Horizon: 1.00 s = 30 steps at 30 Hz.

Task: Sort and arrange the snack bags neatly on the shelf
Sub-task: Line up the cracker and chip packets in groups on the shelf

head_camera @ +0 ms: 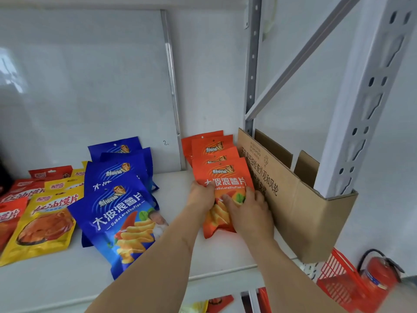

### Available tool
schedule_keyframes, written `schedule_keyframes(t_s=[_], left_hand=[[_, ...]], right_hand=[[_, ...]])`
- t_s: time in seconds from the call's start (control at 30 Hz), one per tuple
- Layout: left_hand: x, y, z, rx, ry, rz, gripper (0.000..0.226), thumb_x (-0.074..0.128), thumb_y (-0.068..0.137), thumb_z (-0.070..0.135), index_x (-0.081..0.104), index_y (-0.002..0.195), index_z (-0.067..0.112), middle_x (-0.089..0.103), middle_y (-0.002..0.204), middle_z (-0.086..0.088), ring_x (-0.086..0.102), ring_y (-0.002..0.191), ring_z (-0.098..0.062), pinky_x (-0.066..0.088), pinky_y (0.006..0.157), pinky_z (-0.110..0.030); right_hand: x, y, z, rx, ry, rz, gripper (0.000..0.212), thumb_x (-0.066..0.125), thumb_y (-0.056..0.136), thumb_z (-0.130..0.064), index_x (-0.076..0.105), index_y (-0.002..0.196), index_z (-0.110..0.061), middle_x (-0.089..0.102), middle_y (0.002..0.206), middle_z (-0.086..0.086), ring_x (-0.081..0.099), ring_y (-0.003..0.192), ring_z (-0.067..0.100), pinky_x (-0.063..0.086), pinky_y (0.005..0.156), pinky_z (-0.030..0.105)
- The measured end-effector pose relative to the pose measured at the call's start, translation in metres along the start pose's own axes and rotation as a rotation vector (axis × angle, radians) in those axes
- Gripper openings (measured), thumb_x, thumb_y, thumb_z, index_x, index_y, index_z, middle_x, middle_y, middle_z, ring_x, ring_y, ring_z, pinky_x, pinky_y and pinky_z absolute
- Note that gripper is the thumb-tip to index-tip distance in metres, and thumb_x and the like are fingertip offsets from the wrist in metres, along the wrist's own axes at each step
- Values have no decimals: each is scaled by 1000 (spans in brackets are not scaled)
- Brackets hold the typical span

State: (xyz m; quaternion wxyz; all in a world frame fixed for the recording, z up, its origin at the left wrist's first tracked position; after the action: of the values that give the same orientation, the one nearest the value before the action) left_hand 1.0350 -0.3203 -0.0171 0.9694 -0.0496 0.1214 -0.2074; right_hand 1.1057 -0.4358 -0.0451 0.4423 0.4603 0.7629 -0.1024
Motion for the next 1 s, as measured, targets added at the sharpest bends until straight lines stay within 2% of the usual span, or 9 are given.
schedule_keyframes(t_s=[0.1, 0.23, 0.3, 0.37, 0.4, 0.53, 0.73, 0.87, 1.0], left_hand=[[-1, -8, 3, 14, 51, 37, 42, 52, 101, 37, 44, 134, 13, 63, 126, -10, 66, 105, -30, 54, 85, -36], [-5, -17, 5, 98, 135, 77, 46, 53, 96, 39, 45, 134, 15, 61, 128, -9, 67, 105, -28, 57, 92, -46], [-12, -30, 11, 165, 184, 79, 42, 53, 96, 37, 47, 132, 16, 59, 130, -5, 66, 105, -24, 57, 89, -41], [-23, -42, 15, 229, 267, 99, 41, 50, 100, 32, 44, 137, 15, 51, 134, 0, 60, 111, -21, 48, 85, -30], [-29, -45, 15, 250, 319, 118, 44, 48, 102, 30, 41, 142, 12, 48, 138, -6, 57, 117, -23, 44, 86, -30], [-58, -58, 12, 293, 491, 203, 53, 45, 103, 30, 32, 152, 12, 35, 156, -9, 40, 139, -27, 39, 108, -41], [-114, -71, -13, 385, 688, 450, 51, 45, 102, 33, 38, 147, 11, 34, 156, -9, 27, 145, -29, 26, 118, -44], [-162, -77, -34, 249, 589, 650, 64, 48, 100, 37, 27, 154, 10, 15, 165, -12, 10, 151, -31, 14, 121, -44], [-200, -66, -52, 4, 258, 654, 68, 57, 96, 37, 30, 150, 4, 28, 158, -17, 25, 146, -35, 24, 119, -45]], right_hand=[[-2, -4, 0, -51, -15, 77, 78, 43, 86, -75, 40, 141, -20, 35, 153, 10, 37, 138, 29, 34, 111, 42], [-6, -7, -1, -137, -50, 171, 67, 43, 93, -66, 45, 139, -18, 37, 153, 8, 35, 140, 26, 31, 111, 41], [-7, -8, 0, -148, -65, 170, 63, 41, 95, -62, 47, 139, -17, 39, 153, 7, 35, 140, 26, 31, 111, 42], [-11, -10, -2, -157, -72, 190, 57, 42, 97, -57, 50, 136, -16, 41, 151, 8, 38, 138, 28, 32, 109, 44], [-13, -11, -4, -166, -73, 208, 54, 44, 97, -54, 52, 134, -15, 42, 150, 9, 38, 137, 29, 32, 109, 45], [-20, -16, -23, -248, -79, 235, 50, 41, 99, -50, 55, 131, -15, 45, 148, 10, 38, 137, 30, 28, 112, 47], [-17, -32, -70, -395, -29, 174, 45, 45, 100, -43, 56, 131, -13, 52, 141, 10, 45, 130, 31, 35, 106, 45], [-3, -48, -102, -502, 69, 70, 43, 51, 99, -37, 56, 130, -8, 55, 132, 13, 51, 121, 33, 42, 100, 43], [18, -66, -130, -471, 160, -107, 54, 47, 100, -44, 45, 141, -10, 49, 141, 11, 46, 129, 29, 39, 105, 39]])
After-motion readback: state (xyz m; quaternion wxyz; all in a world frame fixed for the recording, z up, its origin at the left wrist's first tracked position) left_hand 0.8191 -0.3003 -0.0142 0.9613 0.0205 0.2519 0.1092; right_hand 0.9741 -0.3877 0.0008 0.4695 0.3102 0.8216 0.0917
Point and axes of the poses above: each hand's wrist, its own y-axis towards the middle knuckle, its own x-axis out of the palm, z = x × y, the point moved 1 cm from there along y, towards the middle knuckle
